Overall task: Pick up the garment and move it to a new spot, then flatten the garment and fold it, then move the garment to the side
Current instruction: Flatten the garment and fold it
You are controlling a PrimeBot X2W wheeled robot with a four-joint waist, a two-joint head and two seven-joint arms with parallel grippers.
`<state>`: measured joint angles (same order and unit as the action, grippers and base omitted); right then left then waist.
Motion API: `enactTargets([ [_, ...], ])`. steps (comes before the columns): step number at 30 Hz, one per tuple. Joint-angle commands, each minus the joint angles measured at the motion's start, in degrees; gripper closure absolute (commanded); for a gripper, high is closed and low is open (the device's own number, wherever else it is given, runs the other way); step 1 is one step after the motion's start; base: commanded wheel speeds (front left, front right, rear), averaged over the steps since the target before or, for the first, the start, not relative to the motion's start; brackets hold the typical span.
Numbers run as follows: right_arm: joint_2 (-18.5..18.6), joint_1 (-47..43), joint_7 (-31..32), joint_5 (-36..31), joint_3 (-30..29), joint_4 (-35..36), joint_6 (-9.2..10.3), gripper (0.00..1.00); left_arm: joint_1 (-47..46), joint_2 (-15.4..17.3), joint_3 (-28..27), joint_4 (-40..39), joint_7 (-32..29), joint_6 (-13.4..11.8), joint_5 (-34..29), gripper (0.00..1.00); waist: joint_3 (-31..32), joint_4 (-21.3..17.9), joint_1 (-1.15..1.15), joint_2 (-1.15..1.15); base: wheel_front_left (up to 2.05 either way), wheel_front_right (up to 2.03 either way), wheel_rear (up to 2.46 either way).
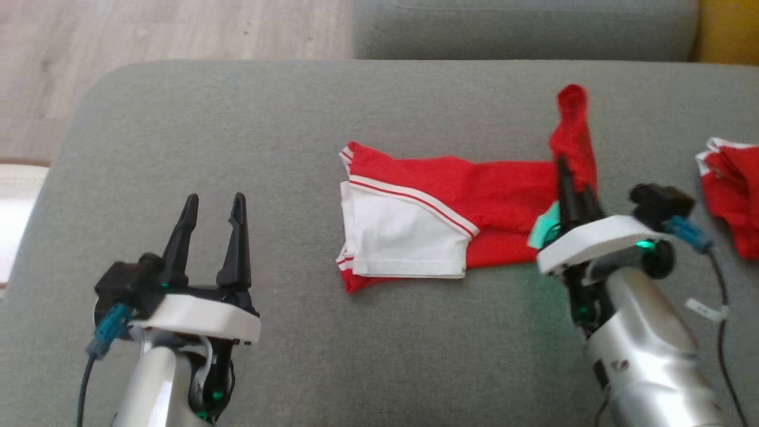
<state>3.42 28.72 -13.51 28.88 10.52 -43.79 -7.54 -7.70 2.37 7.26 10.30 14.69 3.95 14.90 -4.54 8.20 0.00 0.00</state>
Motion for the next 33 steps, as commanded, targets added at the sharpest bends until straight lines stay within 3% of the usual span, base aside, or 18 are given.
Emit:
enactTargets([
  [1, -0.53, 0.65, 0.47, 1.45, 3.80, 2.77, 0.05, 1.00, -1.24, 0.51, -1.42, -1.79, 0.30, -0.16, 0.29, 0.00, 0.54, 1.46, 0.00, 0.00, 0.00, 0.00, 0.00],
  [8, -0.54, -1.07, 1.51, 4.50, 12.45, 3.51, 0.05, 1.00, -0.44, 0.51, -0.64, -1.53, 0.30, -0.46, 0.91, 0.00, 0.80, 5.97, 0.00, 0.00, 0.00, 0.00, 0.00],
  [16, -0.54, -0.34, 1.02, 9.76, 18.27, 2.44, 0.05, 1.00, 0.22, 0.51, -0.48, -1.24, 0.30, -0.36, 0.65, 0.00, 0.62, 9.86, 0.00, 0.00, 0.00, 0.00, 0.00],
  [28, -0.54, 4.10, -0.51, 15.29, 26.40, -3.93, 0.05, 1.00, -0.19, 0.51, 0.16, -0.51, 0.30, 0.32, -0.24, 0.00, -0.72, 13.92, 0.00, 0.00, 0.00, 0.00, 0.00],
  [29, -0.54, 4.09, 0.20, 16.18, 27.57, -4.44, 0.05, 0.00, -0.17, 0.51, 0.09, -0.46, 0.30, 0.30, -0.23, 0.00, -0.76, 13.97, 0.00, 0.00, 0.00, 0.00, 0.00],
  [33, -0.54, 5.11, 0.24, 17.88, 33.04, -2.64, 0.05, 0.00, 0.09, 0.51, -0.77, -0.09, 0.30, 0.16, -0.07, 0.00, -0.75, 12.92, 0.00, 0.00, 0.00, 0.00, 0.00],
])
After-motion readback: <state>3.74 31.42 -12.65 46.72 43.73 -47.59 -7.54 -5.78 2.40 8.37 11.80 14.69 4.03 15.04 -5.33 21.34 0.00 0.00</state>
